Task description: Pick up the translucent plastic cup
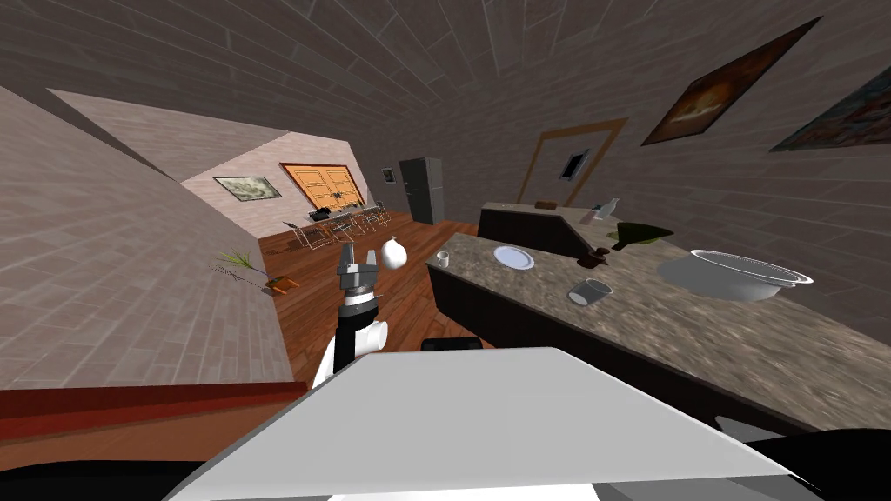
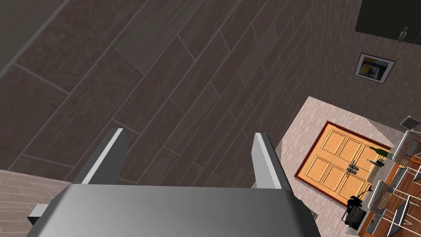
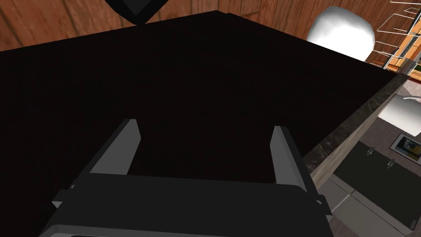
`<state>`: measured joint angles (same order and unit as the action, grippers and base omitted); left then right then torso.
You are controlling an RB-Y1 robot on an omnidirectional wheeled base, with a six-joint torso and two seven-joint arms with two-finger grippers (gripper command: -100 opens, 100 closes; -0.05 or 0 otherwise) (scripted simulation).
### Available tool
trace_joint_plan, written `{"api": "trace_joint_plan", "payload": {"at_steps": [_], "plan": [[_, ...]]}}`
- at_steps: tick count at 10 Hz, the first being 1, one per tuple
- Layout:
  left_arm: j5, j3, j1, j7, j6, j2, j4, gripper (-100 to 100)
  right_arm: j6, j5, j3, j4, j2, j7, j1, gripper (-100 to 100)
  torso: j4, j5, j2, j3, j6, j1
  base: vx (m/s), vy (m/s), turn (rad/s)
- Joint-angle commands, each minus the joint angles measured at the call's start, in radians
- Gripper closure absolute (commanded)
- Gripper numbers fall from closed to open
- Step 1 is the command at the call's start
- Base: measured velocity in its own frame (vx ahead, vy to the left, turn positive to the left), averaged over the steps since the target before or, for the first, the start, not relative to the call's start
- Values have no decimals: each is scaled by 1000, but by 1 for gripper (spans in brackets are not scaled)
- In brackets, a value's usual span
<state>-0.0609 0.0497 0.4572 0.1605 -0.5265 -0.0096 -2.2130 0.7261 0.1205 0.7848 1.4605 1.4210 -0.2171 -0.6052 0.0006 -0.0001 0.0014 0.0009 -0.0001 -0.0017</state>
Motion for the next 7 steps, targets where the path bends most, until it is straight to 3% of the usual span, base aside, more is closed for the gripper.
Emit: {"api": "trace_joint_plan", "payload": {"at_steps": [1,2,3,4,5,7], "plan": [[0,0,0,0,0,0,0,0,6,1,17,-28,32,13,-3,-100,0,0,0,0,0,0,-29,-16,118],[0,0,0,0,0,0,0,0,6,1,17,-28,32,13,-3,-100,0,0,0,0,1,0,-10,-7,-2],[0,0,0,0,0,0,0,0,12,11,42,-60,89,16,3,-100,0,0,0,0,1,1,-25,0,214],[0,0,0,0,0,0,0,0,12,11,42,-60,89,16,3,-100,0,0,0,0,0,1,-27,-12,109],[0,0,0,0,0,0,0,0,18,21,65,-90,127,19,9,-100,0,0,0,0,1,0,-40,-13,208],[0,0,0,0,0,0,0,0,18,21,65,-90,143,19,9,-100,0,0,0,0,1,0,-23,-18,43]]}}
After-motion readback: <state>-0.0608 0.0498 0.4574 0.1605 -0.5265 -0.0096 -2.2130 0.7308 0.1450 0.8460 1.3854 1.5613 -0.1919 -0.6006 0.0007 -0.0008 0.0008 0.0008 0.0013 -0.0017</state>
